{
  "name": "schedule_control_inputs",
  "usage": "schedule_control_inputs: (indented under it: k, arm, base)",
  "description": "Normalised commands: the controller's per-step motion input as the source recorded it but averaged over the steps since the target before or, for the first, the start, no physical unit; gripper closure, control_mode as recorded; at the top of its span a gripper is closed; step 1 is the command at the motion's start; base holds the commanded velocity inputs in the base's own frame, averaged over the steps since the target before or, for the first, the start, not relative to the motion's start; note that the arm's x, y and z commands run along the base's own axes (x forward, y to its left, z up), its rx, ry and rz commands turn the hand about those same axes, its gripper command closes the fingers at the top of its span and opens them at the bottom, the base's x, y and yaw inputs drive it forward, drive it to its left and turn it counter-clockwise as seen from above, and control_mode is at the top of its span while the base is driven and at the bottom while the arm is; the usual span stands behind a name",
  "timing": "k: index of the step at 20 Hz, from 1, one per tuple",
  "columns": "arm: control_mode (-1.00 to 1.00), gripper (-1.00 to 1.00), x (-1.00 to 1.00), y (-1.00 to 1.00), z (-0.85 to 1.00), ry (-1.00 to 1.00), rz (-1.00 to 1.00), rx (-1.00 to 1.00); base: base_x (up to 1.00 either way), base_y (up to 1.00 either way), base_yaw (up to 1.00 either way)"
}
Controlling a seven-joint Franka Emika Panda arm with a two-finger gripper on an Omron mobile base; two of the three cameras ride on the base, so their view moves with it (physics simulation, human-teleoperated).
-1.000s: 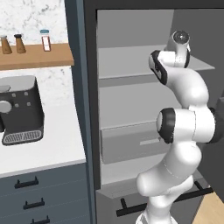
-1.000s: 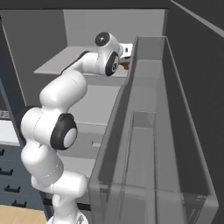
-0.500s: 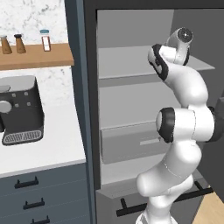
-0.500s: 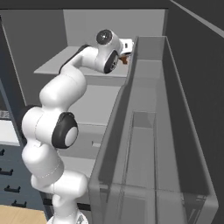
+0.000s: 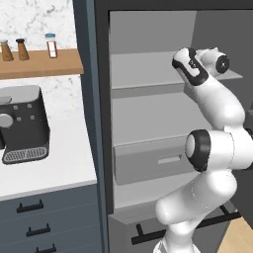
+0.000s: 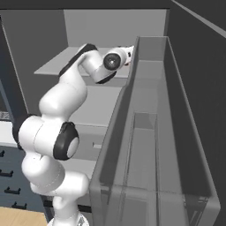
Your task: Place one cucumber and one chicken drumstick in each tupperware on the nearby counter, to pack two identical lunches.
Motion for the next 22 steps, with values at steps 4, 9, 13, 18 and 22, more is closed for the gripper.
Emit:
schedule_control_inputs:
  k: [4,9,13,18,22]
  arm:
    - [-1.00,1.00,-0.18,0.06,1.00,0.06,0.09,-0.02]
    - [-1.00,1.00,-0.42,0.34,0.79,0.08,0.04,-0.08]
    - [-1.00,1.00,-0.68,0.51,0.44,0.11,0.00,-0.08]
    - [-1.00,1.00,-0.92,0.46,0.12,0.03,0.00,-0.06]
    - [-1.00,1.00,-1.00,0.31,0.00,-0.06,0.01,-0.03]
  base:
    - [0.00,0.00,0.00]
    - [0.00,0.00,0.00]
    - [0.00,0.00,0.00]
    - [0.00,0.00,0.00]
    - [0.00,0.00,0.00]
